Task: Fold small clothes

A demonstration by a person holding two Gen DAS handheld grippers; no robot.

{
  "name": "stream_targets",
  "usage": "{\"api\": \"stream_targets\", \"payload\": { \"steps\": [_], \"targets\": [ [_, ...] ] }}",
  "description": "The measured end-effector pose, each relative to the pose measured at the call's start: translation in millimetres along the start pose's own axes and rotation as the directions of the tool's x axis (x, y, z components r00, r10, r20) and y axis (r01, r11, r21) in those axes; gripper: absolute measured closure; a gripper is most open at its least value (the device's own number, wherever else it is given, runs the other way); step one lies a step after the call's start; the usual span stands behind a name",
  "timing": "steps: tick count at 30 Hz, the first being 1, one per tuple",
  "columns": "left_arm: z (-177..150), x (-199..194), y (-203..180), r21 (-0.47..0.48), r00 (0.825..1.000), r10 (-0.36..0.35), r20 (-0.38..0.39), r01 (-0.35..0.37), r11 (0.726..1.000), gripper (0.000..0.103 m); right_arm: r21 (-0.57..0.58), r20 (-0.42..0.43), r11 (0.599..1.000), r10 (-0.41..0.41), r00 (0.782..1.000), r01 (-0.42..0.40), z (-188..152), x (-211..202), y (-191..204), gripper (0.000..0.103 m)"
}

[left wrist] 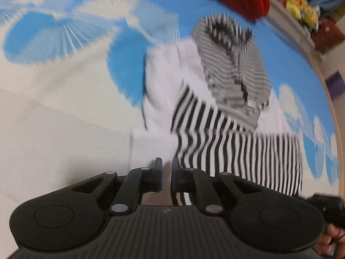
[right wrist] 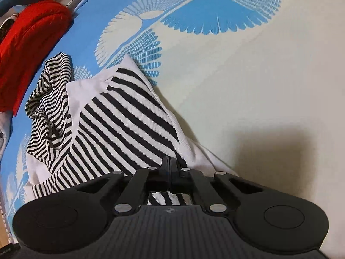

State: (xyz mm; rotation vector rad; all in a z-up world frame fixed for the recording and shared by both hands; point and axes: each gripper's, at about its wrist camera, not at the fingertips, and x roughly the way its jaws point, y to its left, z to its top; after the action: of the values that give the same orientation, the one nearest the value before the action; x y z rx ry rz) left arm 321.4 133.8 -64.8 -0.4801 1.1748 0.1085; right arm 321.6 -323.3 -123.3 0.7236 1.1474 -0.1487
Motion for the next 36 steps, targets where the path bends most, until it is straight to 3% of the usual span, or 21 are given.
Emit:
{"api": "stream_targets", "payload": {
  "steps": [2, 4, 7, 8, 10, 12, 14, 16, 18, 20, 23, 25, 27, 31, 36],
  "targets": [
    [-3.9, 15.3, 6.5, -0.032, 0.998, 0.0, -0.06, -0.002, 1.0, 0.082, 0.009, 0.002, 1.0, 0.0, 1.0, 0.0, -2.0, 0.9, -1.2, 0.103],
    [-4.1, 15.1, 9.7, -0.046, 0.999, 0.011, -0.051, -0.014, 0.999, 0.082, 0.023, 0.014, 1.0, 0.005, 1.0, -0.005, -1.0, -1.3, -1.6, 0.103],
    [-0.9, -1.6, -1.7, 0.018, 0.999, 0.019, 0.05, -0.02, 1.0, 0.081, -0.061, 0.05, 0.995, 0.086, 0.995, -0.083, -1.4, -8.4, 14.3, 0.09],
    [-0.4, -2.4, -4.4, 0.031, 0.998, 0.005, 0.063, -0.007, 0.999, 0.077, -0.1, 0.043, 0.987, 0.13, 0.991, -0.125, -2.3, -9.1, 20.5, 0.081],
    [-1.1, 8.7, -1.9, 0.001, 1.0, -0.018, 0.019, 0.018, 1.0, 0.077, -0.092, -0.011, 0.981, 0.172, 0.985, -0.172, -3.5, -1.9, 20.8, 0.07],
    [-3.9, 21.6, 4.5, -0.037, 0.999, 0.011, -0.041, -0.012, 0.999, 0.078, 0.003, -0.105, 0.988, 0.156, 0.982, -0.156, -5.3, 17.6, 8.0, 0.069],
    [-3.8, 19.9, 1.1, -0.009, 0.999, 0.044, -0.005, -0.044, 0.999, 0.078, 0.034, -0.123, 0.99, 0.142, 0.982, -0.139, -6.7, 23.2, 1.7, 0.076],
    [-3.3, 8.4, -7.6, 0.042, 0.994, 0.076, 0.073, -0.08, 0.996, 0.078, -0.026, -0.103, 0.991, 0.128, 0.986, -0.132, -5.5, 15.5, 11.2, 0.075],
    [-2.0, -0.1, -13.6, 0.069, 0.989, 0.06, 0.132, -0.07, 0.995, 0.078, -0.122, -0.047, 0.984, 0.129, 0.991, -0.133, -4.8, 3.6, 24.3, 0.071],
    [0.8, 4.9, -11.8, 0.054, 0.993, 0.038, 0.115, -0.044, 0.998, 0.078, -0.182, -0.029, 0.973, 0.14, 0.99, -0.143, -4.4, 0.8, 30.3, 0.067],
    [-2.1, 23.7, -3.0, 0.0, 0.995, 0.094, 0.021, -0.094, 0.996, 0.077, -0.059, -0.12, 0.987, 0.144, 0.982, -0.152, -0.9, 19.4, 14.3, 0.065],
    [-1.0, 22.4, -3.3, -0.012, 0.993, 0.11, 0.041, -0.11, 0.994, 0.077, -0.002, -0.143, 0.988, 0.151, 0.978, -0.153, -1.0, 23.6, 7.2, 0.067],
    [1.3, 13.2, -10.0, -0.001, 0.985, 0.133, 0.106, -0.134, 0.991, 0.077, -0.088, -0.101, 0.986, 0.13, 0.986, -0.139, -1.0, 12.6, 19.1, 0.066],
    [4.2, -7.9, -21.5, 0.028, 0.952, 0.146, 0.271, -0.159, 0.987, 0.077, -0.265, 0.042, 0.955, 0.147, 0.988, -0.131, -0.5, -13.0, 42.7, 0.065],
    [4.7, -15.1, -35.8, 0.066, 0.921, 0.145, 0.362, -0.181, 0.981, 0.076, -0.403, 0.192, 0.914, 0.134, 0.972, -0.046, 3.2, -34.2, 56.1, 0.065]
  ]
}}
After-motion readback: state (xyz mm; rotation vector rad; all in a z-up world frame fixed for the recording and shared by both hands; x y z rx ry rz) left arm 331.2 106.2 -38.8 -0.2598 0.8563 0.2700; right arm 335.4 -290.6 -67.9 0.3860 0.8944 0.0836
